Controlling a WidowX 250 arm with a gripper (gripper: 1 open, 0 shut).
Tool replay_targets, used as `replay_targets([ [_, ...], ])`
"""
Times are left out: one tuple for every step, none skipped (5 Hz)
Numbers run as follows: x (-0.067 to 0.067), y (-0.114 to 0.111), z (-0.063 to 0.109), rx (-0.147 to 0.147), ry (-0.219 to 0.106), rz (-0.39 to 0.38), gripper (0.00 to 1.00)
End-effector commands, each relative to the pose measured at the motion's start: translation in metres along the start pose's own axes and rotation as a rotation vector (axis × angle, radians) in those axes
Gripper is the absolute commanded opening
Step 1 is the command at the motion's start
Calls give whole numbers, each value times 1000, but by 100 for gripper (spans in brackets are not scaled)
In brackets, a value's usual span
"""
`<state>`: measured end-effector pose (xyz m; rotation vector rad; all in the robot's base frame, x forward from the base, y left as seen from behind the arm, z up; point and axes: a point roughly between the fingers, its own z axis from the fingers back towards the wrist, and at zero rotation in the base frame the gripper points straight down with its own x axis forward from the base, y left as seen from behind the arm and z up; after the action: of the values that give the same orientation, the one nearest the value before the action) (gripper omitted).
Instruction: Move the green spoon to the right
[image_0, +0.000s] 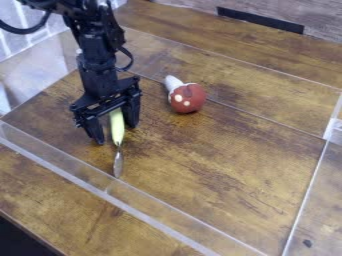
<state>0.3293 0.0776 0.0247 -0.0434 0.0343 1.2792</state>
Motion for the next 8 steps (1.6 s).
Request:
replay_targets([
  [9, -11, 14, -33, -2, -29, 0],
  [13, -9, 16, -34, 13, -41, 0],
  [16, -4, 17, -43, 40, -50, 0],
  [5, -7, 19, -51, 60, -34, 0],
  [-7, -10, 20, -52, 73, -25, 0],
  [-19, -13, 22, -52, 83, -21, 0],
  [-14, -8, 30, -60, 97, 29, 0],
  [-10, -3, 41, -70, 113, 71, 0],
])
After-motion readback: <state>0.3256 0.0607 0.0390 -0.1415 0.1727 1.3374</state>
